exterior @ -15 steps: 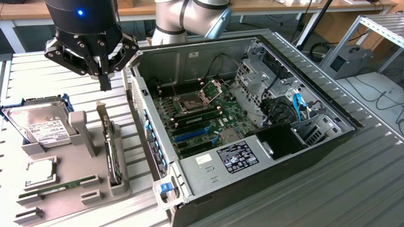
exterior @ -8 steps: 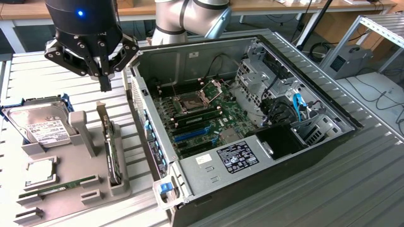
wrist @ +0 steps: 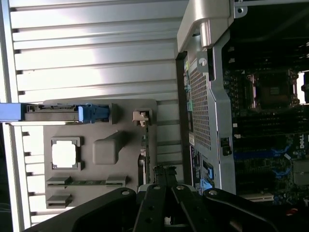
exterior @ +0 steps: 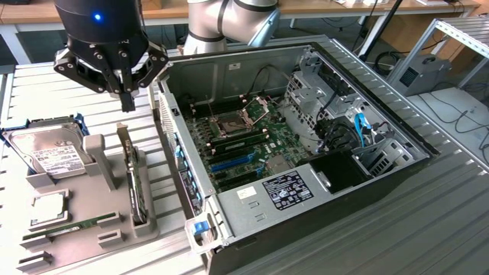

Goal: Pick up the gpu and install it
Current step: 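Reach for the gpu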

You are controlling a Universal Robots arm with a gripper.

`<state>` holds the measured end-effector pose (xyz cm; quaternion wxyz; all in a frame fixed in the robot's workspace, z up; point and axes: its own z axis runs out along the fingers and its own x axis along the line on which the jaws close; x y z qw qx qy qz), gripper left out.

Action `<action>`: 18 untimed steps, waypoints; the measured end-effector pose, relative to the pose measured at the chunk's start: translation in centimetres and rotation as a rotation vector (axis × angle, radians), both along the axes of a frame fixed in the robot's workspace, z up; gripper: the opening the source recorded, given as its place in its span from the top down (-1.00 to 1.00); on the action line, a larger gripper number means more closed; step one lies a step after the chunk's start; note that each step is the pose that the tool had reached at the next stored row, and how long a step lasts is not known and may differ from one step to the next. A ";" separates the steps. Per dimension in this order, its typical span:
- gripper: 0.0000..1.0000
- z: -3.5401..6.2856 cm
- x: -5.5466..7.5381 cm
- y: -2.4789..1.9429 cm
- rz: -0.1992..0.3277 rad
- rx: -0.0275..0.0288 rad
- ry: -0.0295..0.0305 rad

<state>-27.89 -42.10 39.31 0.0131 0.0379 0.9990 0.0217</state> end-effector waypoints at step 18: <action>0.79 0.00 0.0 -3.36 0.000 0.0000 0.0000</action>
